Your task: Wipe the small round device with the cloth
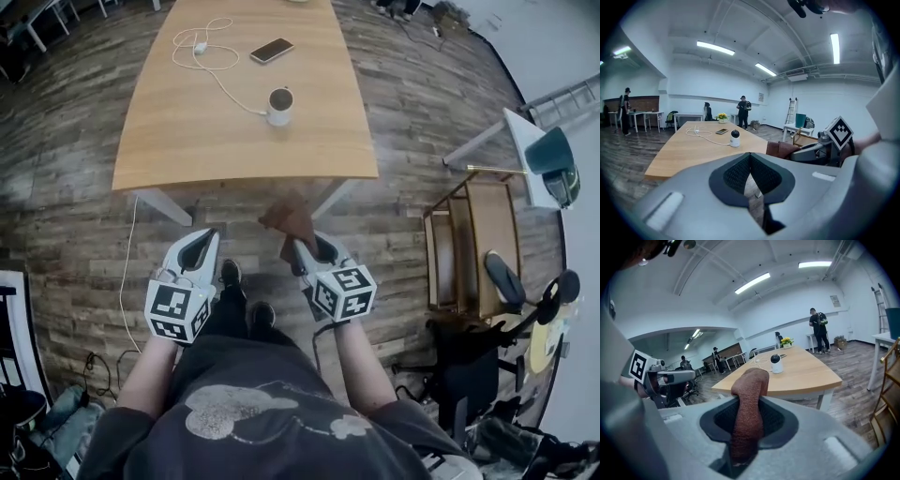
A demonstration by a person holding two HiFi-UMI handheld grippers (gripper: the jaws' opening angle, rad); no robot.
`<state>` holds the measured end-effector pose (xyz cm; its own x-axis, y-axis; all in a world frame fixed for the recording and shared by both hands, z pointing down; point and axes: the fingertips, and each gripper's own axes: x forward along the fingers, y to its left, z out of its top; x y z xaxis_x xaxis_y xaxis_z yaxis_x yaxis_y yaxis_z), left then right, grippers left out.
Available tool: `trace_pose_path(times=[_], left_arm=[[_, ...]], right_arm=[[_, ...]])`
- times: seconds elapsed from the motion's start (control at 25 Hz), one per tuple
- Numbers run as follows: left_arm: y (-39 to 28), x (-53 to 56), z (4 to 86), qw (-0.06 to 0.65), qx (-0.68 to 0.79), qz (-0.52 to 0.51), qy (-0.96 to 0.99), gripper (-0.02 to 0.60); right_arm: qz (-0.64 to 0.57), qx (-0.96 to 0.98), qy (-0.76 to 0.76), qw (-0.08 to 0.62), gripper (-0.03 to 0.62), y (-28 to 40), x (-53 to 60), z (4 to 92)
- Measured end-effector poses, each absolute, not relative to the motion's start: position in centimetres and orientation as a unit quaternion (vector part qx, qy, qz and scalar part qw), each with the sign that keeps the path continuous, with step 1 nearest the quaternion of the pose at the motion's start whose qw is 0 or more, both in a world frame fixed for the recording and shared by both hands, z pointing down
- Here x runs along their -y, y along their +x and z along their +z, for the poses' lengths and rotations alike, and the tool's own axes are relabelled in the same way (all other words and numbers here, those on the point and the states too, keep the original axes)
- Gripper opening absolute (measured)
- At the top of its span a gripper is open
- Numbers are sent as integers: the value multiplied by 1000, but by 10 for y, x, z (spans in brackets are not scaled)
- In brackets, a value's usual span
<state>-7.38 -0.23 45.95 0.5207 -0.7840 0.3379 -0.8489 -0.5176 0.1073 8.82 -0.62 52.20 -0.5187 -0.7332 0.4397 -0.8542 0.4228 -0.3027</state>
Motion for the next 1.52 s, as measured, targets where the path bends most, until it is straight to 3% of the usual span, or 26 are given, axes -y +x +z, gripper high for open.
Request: trace_pose_path(times=[0.44,0.88,1.52], left_arm=[[-92,-8,453,134,428,112,887,18],[-181,-40,454,128,368,104,915,18],[-200,-76,431,121,311,74,940,18]], right_arm=[[232,792,556,101,80,87,-15,507],[219,739,633,72,80,4,-100,494],[201,721,660,71,78,-51,-152,469]])
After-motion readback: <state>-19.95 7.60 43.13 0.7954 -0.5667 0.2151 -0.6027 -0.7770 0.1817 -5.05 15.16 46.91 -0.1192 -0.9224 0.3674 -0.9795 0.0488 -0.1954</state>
